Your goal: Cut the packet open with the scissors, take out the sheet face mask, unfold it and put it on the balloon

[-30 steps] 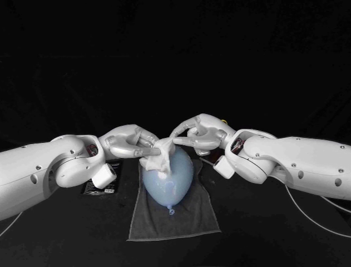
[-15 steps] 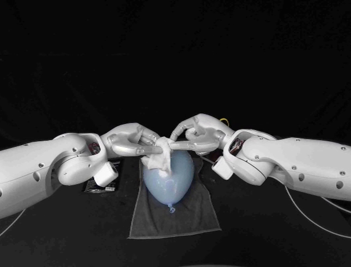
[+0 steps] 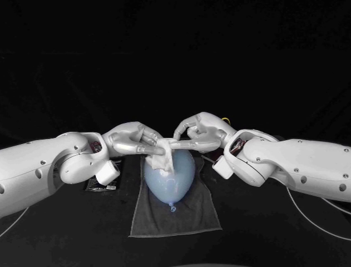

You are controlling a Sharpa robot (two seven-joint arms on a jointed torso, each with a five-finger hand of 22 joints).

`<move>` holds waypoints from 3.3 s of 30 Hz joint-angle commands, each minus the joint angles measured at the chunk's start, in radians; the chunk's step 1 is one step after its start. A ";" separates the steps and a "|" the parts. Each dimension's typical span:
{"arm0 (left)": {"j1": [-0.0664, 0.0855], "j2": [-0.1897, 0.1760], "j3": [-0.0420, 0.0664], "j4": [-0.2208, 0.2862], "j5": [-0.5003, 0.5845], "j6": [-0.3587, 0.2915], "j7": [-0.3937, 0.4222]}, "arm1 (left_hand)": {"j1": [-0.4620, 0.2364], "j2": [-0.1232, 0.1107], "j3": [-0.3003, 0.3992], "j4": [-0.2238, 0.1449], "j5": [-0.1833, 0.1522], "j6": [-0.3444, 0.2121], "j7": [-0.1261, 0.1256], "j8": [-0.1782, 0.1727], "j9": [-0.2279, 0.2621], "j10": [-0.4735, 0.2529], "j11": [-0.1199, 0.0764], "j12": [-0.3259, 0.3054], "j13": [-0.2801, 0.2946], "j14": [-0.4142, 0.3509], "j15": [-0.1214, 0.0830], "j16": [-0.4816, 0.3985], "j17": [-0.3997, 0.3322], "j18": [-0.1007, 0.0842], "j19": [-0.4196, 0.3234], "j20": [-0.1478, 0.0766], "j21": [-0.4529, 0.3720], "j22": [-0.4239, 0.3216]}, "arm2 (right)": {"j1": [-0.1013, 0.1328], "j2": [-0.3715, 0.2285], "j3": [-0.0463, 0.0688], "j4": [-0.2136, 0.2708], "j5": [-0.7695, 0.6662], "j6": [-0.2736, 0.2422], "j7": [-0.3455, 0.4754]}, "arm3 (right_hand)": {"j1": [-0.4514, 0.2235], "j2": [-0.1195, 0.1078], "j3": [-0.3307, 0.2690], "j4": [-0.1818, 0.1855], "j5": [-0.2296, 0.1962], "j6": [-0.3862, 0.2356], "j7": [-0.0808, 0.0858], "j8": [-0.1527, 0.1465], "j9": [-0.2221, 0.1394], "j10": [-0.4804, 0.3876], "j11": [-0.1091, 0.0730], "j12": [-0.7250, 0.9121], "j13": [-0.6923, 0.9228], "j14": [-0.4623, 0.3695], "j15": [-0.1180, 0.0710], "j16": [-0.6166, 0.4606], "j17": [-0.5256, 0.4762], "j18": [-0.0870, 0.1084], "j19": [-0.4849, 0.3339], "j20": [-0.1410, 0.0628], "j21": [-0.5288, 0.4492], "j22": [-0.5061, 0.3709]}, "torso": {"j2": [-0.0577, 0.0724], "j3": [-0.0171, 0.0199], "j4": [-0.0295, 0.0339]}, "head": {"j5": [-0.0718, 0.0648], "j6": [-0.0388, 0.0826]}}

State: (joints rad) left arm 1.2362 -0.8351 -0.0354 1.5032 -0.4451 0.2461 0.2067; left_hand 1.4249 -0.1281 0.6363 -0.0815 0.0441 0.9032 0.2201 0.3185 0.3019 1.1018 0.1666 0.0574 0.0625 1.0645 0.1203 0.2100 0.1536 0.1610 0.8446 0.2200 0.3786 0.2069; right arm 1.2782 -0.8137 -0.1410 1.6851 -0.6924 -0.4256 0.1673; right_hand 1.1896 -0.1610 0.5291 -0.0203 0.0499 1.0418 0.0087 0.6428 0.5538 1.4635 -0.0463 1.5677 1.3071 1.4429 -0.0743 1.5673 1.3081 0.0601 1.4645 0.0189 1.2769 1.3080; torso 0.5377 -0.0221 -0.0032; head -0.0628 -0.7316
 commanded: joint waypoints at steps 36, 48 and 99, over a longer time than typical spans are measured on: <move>0.000 0.010 -0.001 -0.005 0.049 -0.044 -0.025 | 0.041 0.094 -0.094 0.140 0.004 0.063 -0.060 0.059 0.052 0.133 -0.064 0.075 0.019 0.035 -0.056 0.181 0.162 0.021 0.092 -0.002 -0.040 -0.064 | -0.001 -0.017 0.000 0.016 0.058 -0.017 0.036 | 0.008 0.005 -0.072 0.071 -0.004 -0.142 0.075 -0.123 0.003 0.054 0.053 -0.057 0.200 0.128 0.017 0.004 0.263 0.012 -0.032 0.015 -0.127 0.155 | 0.000 0.0002 -0.0012 | 0.011 -0.003; 0.000 0.008 -0.002 -0.005 0.054 -0.043 -0.022 | 0.035 0.094 -0.094 0.142 0.004 0.065 -0.062 0.067 0.059 0.144 -0.067 0.072 0.016 0.040 -0.058 0.187 0.169 0.020 0.092 -0.005 -0.030 -0.058 | -0.006 -0.029 0.000 0.016 -0.052 0.061 0.008 | 0.050 0.007 -0.174 0.094 -0.002 -0.297 0.171 -0.330 -0.103 -0.086 0.141 -0.191 0.064 0.120 0.096 -0.004 0.242 0.036 -0.107 0.081 -0.297 0.113 | 0.000 0.0006 -0.0001 | 0.013 -0.003; -0.004 0.013 -0.003 -0.005 0.041 -0.061 -0.040 | 0.033 0.086 -0.090 0.137 0.004 0.067 -0.061 0.076 0.070 0.159 -0.069 0.068 0.013 0.047 -0.062 0.195 0.178 0.020 0.093 -0.010 -0.013 -0.049 | -0.016 0.003 0.000 0.013 0.001 -0.131 0.038 | 0.106 0.152 -0.009 -0.015 -0.001 -0.125 0.125 -0.313 -0.154 0.006 0.096 -0.113 0.134 0.128 0.053 0.004 0.263 0.024 -0.051 0.057 -0.163 0.147 | 0.000 -0.0010 -0.0006 | 0.008 -0.007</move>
State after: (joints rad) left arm 1.2321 -0.8241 -0.0390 1.4961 -0.4059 0.1860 0.1596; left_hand 1.4550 -0.0463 0.5423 0.0550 0.0456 0.9623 0.1613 0.3895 0.3377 1.2516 0.0999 0.1307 0.0773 1.1133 0.0630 0.3995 0.3307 0.1684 0.9365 0.2146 0.3590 0.1566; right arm 1.2628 -0.8099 -0.1415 1.7001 -0.6670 -0.5092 0.2109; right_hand 1.3090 -0.0054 0.5225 -0.0404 0.0486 0.9402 0.1292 0.3480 0.4158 1.4697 0.0362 1.4589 1.3072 1.4520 -0.0155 1.5673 1.3073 0.0756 1.4223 0.0723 1.1201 1.3074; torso 0.5379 -0.0222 -0.0034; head -0.0557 -0.7405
